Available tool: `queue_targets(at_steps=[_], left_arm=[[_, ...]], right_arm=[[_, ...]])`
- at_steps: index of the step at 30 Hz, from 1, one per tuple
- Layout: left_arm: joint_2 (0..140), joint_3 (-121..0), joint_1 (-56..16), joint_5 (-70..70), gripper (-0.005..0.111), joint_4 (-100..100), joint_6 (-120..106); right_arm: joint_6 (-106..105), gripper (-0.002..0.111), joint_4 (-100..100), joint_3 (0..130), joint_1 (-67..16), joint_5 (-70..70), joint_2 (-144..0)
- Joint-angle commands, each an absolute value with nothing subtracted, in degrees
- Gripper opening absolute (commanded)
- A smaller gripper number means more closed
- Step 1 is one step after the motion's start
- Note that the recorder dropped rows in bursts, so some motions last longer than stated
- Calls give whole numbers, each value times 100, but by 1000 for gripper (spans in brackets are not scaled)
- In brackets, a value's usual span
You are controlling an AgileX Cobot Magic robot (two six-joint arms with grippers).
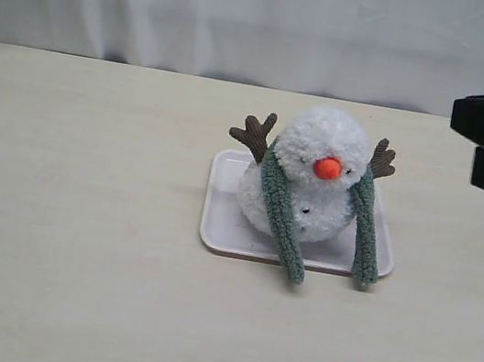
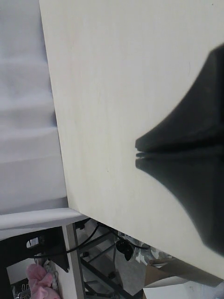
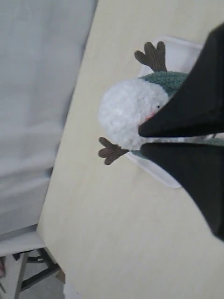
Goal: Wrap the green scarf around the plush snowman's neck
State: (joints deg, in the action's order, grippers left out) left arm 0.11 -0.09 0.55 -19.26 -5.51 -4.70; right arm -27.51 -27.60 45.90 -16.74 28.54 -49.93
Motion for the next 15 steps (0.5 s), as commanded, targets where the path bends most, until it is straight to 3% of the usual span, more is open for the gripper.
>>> queue_targets(at_steps=[1,15], left_arm=[[0,0,59,-1857,0,-529,-467],[0,0,59,-1857,0,-529,-467]], right_arm=[[-2771,4,-2691,4558,-1677,2849,-4351],[-2761,4,-2691,4558,-1677,2849,-2637]])
